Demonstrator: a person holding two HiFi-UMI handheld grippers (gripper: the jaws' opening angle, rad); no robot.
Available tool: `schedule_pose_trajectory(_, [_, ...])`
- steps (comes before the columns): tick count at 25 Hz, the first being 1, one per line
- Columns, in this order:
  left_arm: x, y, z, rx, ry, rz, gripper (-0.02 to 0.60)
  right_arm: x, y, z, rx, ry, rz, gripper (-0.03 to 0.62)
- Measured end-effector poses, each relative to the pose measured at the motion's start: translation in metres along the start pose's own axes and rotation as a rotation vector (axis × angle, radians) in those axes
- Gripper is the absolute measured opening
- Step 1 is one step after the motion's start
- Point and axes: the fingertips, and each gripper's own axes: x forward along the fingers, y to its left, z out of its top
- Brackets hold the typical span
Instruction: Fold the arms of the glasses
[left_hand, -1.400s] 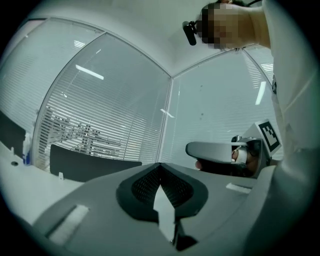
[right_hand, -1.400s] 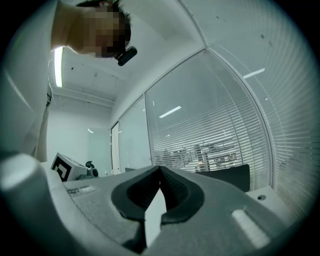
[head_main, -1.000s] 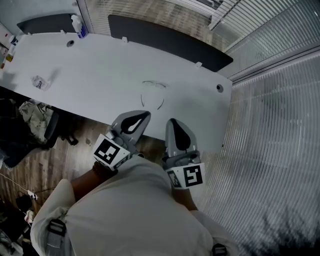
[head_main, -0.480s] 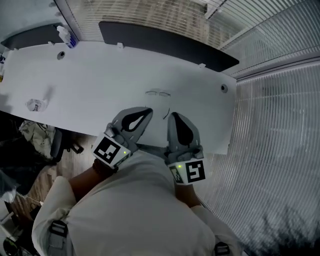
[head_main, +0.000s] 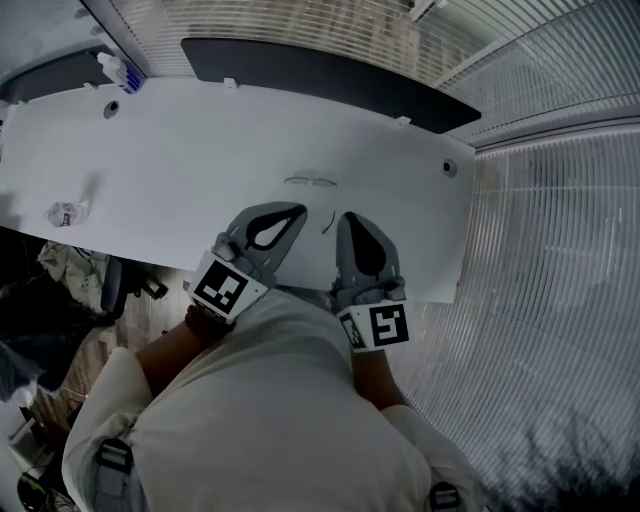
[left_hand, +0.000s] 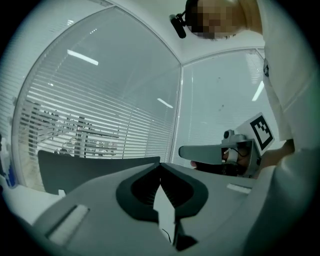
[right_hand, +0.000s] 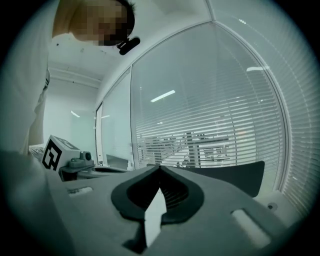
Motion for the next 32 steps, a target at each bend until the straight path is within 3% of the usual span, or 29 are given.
schedule_pose_trajectory(7, [0.028, 0.014, -0.046, 0.121, 0.153, -0.012, 0.034, 0.011, -0.024, -0.042, -0.017, 0.093, 0.003, 0.000])
schedule_pose_trajectory(12, [0.050, 0.027, -0.087, 0.175, 0.276, -0.062, 0.038, 0.022, -0.040, -0.097, 0.011, 0.185, 0.001, 0.000])
schedule_pose_trajectory(22, [0.083, 0.067, -0.183, 0.334, 0.531, -0.101, 0.051, 0.043, -0.074, -0.185, 0.022, 0.342, -0.027, 0.002])
schedule_pose_trajectory(26, [0.092, 0.079, -0.230, 0.363, 0.635, -0.120, 0.065, 0.046, -0.084, -0.212, 0.025, 0.396, -0.038, 0.002])
schedule_pose_trajectory(32, [0.108, 0.096, -0.275, 0.422, 0.719, -0.141, 0.078, 0.046, -0.099, -0.250, 0.045, 0.471, -0.058, 0.002])
